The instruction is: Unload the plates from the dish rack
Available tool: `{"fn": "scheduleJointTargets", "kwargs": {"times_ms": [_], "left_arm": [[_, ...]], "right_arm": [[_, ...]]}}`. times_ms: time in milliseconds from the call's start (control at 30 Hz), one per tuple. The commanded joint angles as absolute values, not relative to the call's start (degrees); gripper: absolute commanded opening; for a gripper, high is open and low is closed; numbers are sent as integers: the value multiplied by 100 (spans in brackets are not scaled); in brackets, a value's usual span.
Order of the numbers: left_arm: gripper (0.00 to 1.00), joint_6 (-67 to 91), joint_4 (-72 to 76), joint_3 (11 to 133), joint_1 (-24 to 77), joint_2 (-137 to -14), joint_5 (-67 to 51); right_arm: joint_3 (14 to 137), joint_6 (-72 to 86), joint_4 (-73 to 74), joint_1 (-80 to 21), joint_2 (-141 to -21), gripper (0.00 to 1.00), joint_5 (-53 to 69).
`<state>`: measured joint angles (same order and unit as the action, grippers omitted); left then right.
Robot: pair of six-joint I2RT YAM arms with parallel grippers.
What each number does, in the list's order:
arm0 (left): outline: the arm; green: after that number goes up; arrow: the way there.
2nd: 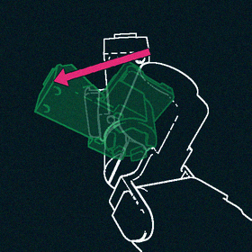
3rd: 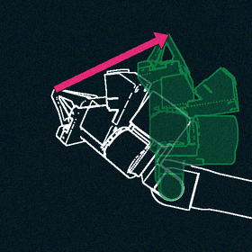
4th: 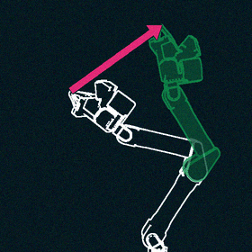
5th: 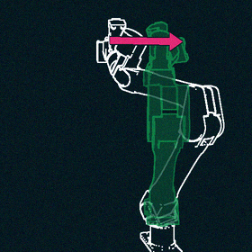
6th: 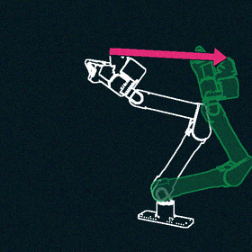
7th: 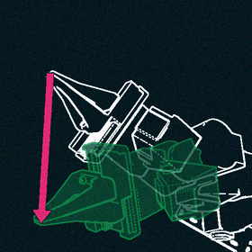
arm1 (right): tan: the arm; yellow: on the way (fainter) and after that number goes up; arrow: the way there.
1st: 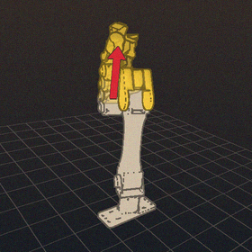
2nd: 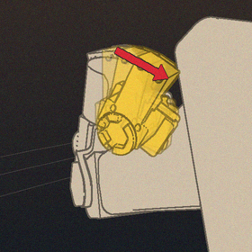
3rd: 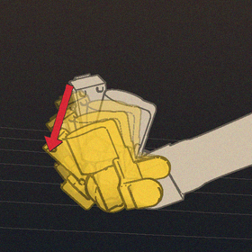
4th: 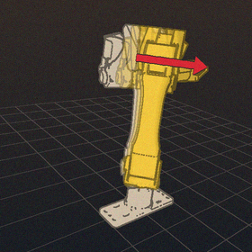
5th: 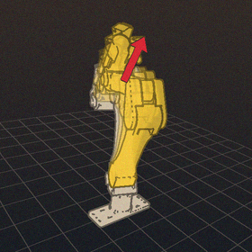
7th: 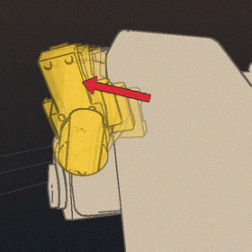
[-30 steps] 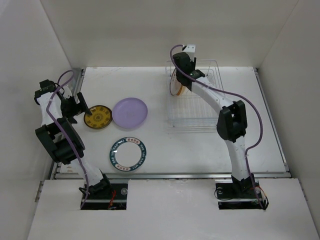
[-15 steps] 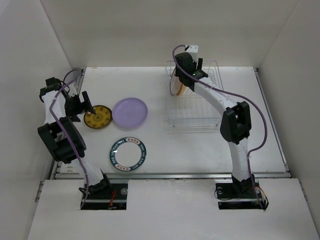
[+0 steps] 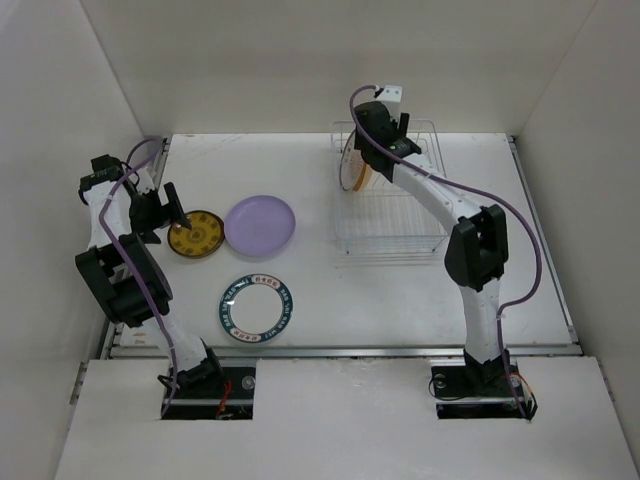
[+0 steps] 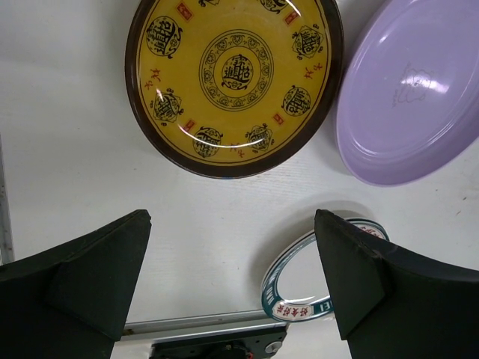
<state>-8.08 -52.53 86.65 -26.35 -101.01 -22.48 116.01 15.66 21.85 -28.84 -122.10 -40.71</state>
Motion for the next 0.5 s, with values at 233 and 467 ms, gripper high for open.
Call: {"fn": "scheduleJointTargets", "kwargs": {"times_ms": [233,467], "left_arm": [[90,-870,-5379,8798,-2646,-10090,-2435],[90,-923,-5317,8684,-2646,-10090,-2382]], "right_arm": [[11382,1635,2030,-2848,-12506,63,-4570],[11382,1687,1969,-2848,-12182,13,-4719]]}}
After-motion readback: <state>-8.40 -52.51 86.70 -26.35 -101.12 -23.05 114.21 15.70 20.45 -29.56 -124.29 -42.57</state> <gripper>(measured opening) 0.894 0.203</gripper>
